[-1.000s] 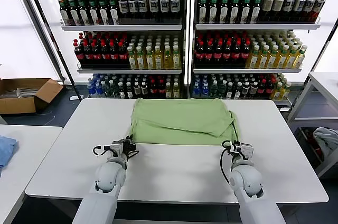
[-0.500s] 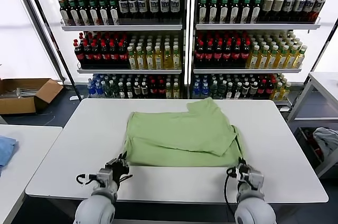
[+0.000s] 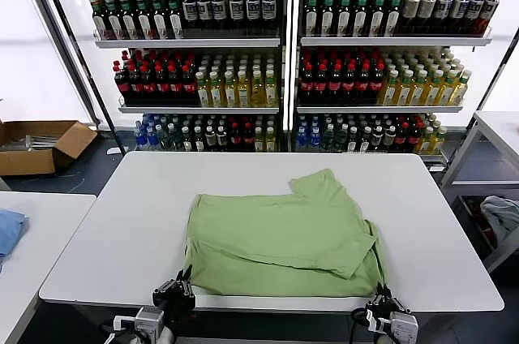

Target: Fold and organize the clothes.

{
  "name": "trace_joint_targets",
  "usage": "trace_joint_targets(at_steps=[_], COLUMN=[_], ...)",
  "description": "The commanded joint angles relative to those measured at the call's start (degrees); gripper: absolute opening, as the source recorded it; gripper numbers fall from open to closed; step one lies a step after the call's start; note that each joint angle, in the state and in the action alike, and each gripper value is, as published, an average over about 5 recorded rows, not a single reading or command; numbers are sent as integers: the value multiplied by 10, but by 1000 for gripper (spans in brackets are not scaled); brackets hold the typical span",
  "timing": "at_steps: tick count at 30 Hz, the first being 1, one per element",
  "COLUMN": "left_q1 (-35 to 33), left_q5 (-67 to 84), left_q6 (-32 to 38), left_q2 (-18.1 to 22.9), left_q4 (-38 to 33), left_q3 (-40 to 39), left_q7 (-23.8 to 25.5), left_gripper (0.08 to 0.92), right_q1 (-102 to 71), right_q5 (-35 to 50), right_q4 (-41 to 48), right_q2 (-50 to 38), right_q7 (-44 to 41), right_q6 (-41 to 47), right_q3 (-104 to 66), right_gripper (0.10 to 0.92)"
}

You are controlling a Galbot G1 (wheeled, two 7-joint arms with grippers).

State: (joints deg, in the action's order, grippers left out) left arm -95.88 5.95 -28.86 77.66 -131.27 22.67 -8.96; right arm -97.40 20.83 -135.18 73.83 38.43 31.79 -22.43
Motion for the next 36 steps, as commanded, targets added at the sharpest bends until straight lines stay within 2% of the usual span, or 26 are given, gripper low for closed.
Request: trace_joint_targets(at_steps=[1,5,11,14,19,21,26,31,36], left_q1=[-32,-8,78,139,244,279,374,456,507], left_q5=[5,6,12,29,90,97,114,138,139], left_q6=[-7,5,18,15,13,15,10,-10,-19], left_q2=[7,11,-1,-22,-72,-84,-74,-64,-64], left_q4=[-91,-99,-49,1,116,162,272,373,447], left_q3=[-1,13,30,32,23,13,-17,-36,-58], left_q7=[5,10,31,50,69,68,53,44,44], left_gripper=[324,437,610,697,808,818,823,823,823], right_q1=[-24,14,148,231,348,396,498,559,619], right_q5=[-4,1,-2,-2,-5,-18,-4,-4,-13], right_q4=[-65,-60,25,89,229,281,370,465,559], right_q2=[0,2,-6,-41,-147,-180,-196,-142,-79], right_q7=[9,-7,-79,-174,-391,-420,-371,-352,-360], right_q6=[1,-8,-12,-5,9,5,12,13,12], right_q3=[-9,-40,-81,-85,-51,-26,41,73,96], right_gripper=[467,580,752,807,822,822,823,823,823])
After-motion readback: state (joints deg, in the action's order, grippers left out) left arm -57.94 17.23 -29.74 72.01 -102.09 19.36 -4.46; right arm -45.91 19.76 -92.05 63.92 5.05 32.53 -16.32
